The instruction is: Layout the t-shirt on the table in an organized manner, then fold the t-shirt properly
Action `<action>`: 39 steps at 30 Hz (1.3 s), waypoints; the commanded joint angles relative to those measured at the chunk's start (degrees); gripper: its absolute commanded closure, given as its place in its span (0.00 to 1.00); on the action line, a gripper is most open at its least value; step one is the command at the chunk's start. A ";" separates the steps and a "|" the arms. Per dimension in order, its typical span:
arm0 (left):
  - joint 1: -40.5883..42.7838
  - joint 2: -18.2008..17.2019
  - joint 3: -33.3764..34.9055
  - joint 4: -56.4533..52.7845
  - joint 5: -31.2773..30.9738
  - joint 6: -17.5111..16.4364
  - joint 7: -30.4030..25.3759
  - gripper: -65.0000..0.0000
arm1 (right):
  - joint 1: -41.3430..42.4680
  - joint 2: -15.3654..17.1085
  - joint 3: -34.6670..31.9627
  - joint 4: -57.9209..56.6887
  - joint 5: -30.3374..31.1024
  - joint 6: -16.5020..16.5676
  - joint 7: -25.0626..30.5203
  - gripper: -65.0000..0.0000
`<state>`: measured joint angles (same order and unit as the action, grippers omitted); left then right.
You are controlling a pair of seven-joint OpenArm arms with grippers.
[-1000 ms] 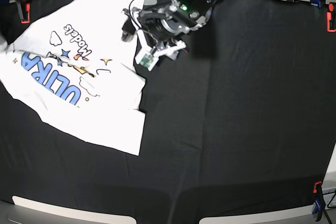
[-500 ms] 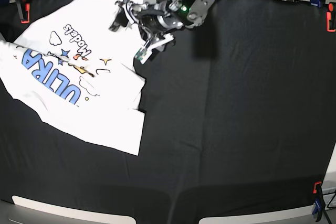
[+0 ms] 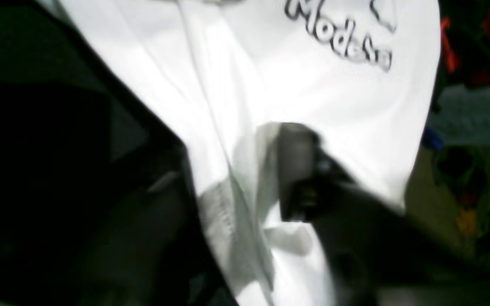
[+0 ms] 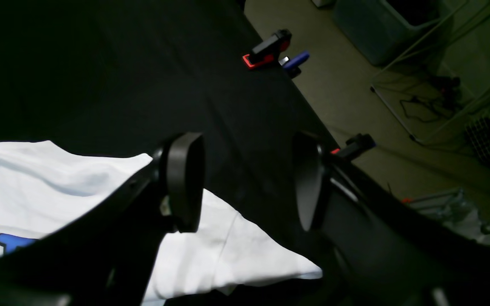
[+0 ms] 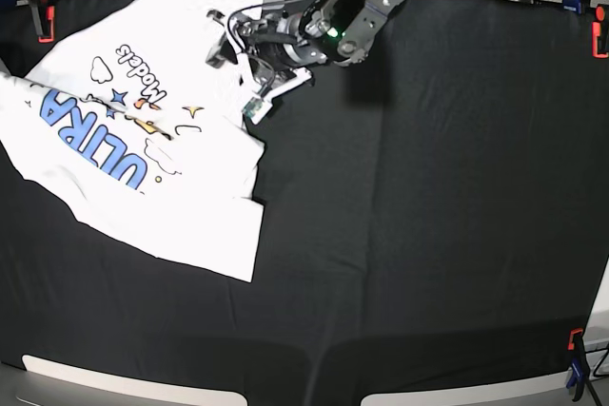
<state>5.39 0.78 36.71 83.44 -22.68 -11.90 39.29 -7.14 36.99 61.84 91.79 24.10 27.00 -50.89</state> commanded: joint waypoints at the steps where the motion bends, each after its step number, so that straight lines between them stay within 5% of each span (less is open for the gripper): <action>1: -0.37 0.81 0.15 0.76 -0.74 -0.35 -0.74 0.89 | 0.48 2.01 0.39 0.98 0.59 -0.20 1.29 0.51; 3: -0.52 0.81 0.13 0.76 -0.76 -0.35 -0.74 1.00 | 0.48 2.01 0.39 0.98 0.59 -0.20 1.29 0.51; 12: -0.63 0.79 0.13 0.98 -0.79 -0.35 -0.61 1.00 | 0.48 2.01 0.39 0.98 0.59 -0.20 1.29 0.51; 19: -0.63 0.79 0.13 4.98 -0.74 -0.37 4.52 1.00 | 0.48 2.01 0.39 0.98 1.03 -0.17 0.35 0.51; 21: -0.63 0.76 0.13 6.60 -0.74 -0.37 6.95 1.00 | 0.46 1.97 0.39 0.98 5.77 1.97 -3.17 0.51; 24: -0.63 0.76 0.13 8.37 -0.74 -0.37 10.69 1.00 | 0.46 1.60 -0.11 0.98 20.41 11.85 -12.04 0.51; 26: -0.63 0.66 0.13 8.48 -0.63 -0.35 11.72 1.00 | 0.44 1.18 -1.64 0.98 28.72 13.00 -13.84 0.51; 31: -0.48 -0.74 0.13 8.48 5.64 -0.33 12.17 1.00 | 0.50 0.46 -11.93 0.61 35.32 13.00 -12.83 0.51; 39: -0.48 -4.39 0.13 8.48 6.14 -0.31 12.13 1.00 | 3.82 -1.33 -38.99 0.33 20.70 13.00 0.79 0.51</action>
<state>5.19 -4.01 36.75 90.91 -16.45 -12.14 51.48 -4.38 34.15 21.96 91.26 43.33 39.66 -51.83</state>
